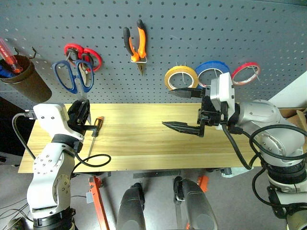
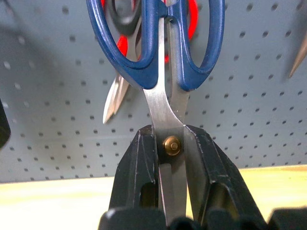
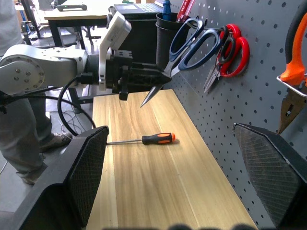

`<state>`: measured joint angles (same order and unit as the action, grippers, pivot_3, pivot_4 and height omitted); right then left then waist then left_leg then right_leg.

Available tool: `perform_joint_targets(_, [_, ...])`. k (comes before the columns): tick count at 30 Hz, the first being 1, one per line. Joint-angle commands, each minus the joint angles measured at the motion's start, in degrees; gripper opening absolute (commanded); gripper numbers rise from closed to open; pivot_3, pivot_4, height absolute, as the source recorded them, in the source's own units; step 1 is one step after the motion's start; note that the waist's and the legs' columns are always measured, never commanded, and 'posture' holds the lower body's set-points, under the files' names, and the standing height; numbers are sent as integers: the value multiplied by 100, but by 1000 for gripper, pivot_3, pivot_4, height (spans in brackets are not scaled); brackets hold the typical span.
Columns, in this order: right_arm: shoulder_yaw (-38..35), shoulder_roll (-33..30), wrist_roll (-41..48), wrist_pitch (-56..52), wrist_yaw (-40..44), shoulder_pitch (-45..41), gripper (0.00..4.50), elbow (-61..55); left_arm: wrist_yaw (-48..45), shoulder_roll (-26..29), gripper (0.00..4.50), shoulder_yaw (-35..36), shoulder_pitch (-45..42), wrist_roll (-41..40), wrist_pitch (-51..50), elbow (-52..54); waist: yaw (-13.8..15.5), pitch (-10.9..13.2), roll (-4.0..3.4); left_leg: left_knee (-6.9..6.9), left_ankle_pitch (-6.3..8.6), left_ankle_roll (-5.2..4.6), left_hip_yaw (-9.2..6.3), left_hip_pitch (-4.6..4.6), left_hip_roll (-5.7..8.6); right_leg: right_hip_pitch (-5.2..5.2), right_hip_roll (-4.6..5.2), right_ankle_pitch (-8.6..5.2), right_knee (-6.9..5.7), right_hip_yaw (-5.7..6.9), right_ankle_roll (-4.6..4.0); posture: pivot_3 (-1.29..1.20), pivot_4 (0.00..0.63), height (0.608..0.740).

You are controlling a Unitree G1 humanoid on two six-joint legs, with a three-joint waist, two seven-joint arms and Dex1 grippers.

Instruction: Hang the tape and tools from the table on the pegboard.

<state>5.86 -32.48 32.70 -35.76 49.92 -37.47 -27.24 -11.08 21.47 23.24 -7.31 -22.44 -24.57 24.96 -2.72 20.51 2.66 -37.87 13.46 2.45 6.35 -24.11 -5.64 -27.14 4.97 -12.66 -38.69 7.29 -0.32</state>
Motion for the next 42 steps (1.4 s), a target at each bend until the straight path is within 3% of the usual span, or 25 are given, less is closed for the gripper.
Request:
perform_joint_targets(1, [-37, 32, 16, 113, -20, -55, 4500, -130, 2, 39, 455, 67, -122, -32, 119, -83, -4, 0, 0, -1, 0, 0, 0, 1, 0, 0, 0, 0, -2, 0, 0, -113, 334, 740])
perform_joint_targets(5, [-12, 39, -6, 107, -55, -42, 4500, -150, -134, 119, 455, -44, -172, 21, 140, -246, -22, 0, 0, 0, 0, 0, 3, 5, 0, 0, 0, 0, -3, -1, 0, -120, 337, 740])
perform_joint_targets(12, [-45, -44, -11, 31, -120, 73, 4500, -219, -91, 208, 2780, -102, 141, 401, 151, -373, -40, 0, 0, 1, 0, 0, 7, 8, 0, 0, 0, 1, -4, -4, -1, -128, 342, 740])
perform_joint_targets(17, [-77, -83, 105, -358, -339, 183, 4500, -164, 105, 520, 4463, -317, 727, 985, -560, -637, -46, 0, 0, 3, 0, 0, 8, 11, -1, 0, 0, 0, -3, -6, 0, -121, 346, 740])
perform_joint_targets(21, [94, -185, 61, -1292, -782, 146, 4500, -125, 299, 863, 4463, -516, 633, 1320, -1564, -1040, -30, 0, 0, 3, 0, 0, 4, 11, -2, -2, 0, -1, -8, -4, -1, -114, 349, 740])
perform_joint_targets(25, [-35, 160, 530, -2279, -1252, -21, 4500, -208, 27, 1199, 4463, -747, 208, 1353, -2137, -1533, -4, 1, 0, 3, 0, -1, 0, 9, -3, -4, 0, -1, -11, -6, -2, -116, 352, 740])
perform_joint_targets(31, [67, 356, 584, -2627, -1585, -81, 4500, -359, -503, 1573, 4463, -1172, -858, 1470, -1910, -2823, 37, 1, 0, 5, 1, 0, 2, 5, -3, -7, 0, 0, -8, 0, -3, -126, 355, 740])
perform_joint_targets(42, [224, 518, 493, -2657, -1845, -140, 4500, -430, -988, 1364, 4463, -1802, -2036, 1704, -1309, -4877, -8, 2, 3, 10, 1, 0, 13, 4, -1, -8, 2, 16, -3, 1, -30, -156, 363, 740])
